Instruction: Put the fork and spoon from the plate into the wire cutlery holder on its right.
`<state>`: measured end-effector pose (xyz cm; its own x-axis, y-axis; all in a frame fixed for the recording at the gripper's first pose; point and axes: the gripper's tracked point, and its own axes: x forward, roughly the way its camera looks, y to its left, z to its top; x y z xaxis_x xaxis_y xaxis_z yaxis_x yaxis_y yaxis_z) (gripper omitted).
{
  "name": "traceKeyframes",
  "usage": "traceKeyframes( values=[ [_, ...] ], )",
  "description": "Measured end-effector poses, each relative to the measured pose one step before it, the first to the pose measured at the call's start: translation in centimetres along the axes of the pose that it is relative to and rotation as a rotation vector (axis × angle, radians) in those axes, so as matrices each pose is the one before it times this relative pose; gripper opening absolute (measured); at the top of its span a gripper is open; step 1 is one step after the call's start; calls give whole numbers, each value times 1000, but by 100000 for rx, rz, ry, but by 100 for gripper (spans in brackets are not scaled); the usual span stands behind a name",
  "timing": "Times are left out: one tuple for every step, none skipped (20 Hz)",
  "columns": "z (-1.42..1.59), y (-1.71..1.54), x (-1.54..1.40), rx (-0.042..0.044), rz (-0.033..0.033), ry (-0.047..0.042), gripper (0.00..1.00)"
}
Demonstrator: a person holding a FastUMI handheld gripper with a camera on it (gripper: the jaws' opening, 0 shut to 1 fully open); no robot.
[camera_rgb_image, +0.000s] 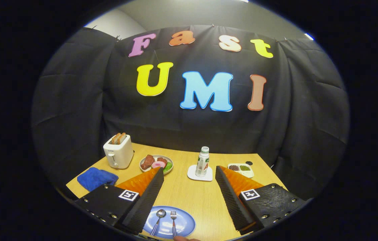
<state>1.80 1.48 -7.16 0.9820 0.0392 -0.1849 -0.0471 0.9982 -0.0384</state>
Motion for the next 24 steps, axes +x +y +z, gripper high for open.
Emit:
traceKeyframes(
  values=[
    [-1092,56,167,5,471,3436,95],
    [-1136,92,164,-616,431,3309,95],
    [-998,62,243,-507,374,3143,95],
    [-1070,161,291,-509,826,3425,95],
    [-1149,269,291,-545,1102,3546,95],
    [-1199,212,351,-798,1179,4212,95],
    [-1281,269,413,-1224,970,4574,95],
    [-1319,158,422,-1784,598,4790,95],
    [-1359,182,380,-2207,120,4873,95],
    [-1058,193,301,-1605,869,4137,95],
    [-1048,314,388,-1053,958,3564,95],
    [-879,209,280,-797,798,3510,95],
    [-809,345,404,-109,1120,2528,95],
    [-664,203,277,-243,813,2422,95],
    [-620,115,375,-491,680,2659,95],
    [-451,155,347,-450,719,2036,95],
    [-559,216,358,-454,515,1933,95],
    [-457,139,276,-485,776,1951,95],
    [-336,108,342,-851,261,1060,95],
    [-273,12,229,-1701,-113,1399,95],
    [-505,228,504,-1823,686,1940,95],
    [-579,276,496,-1712,816,2655,95],
    [-863,341,612,-1605,1303,3333,95],
    [-876,268,588,-1346,1028,4067,95]
  ],
)
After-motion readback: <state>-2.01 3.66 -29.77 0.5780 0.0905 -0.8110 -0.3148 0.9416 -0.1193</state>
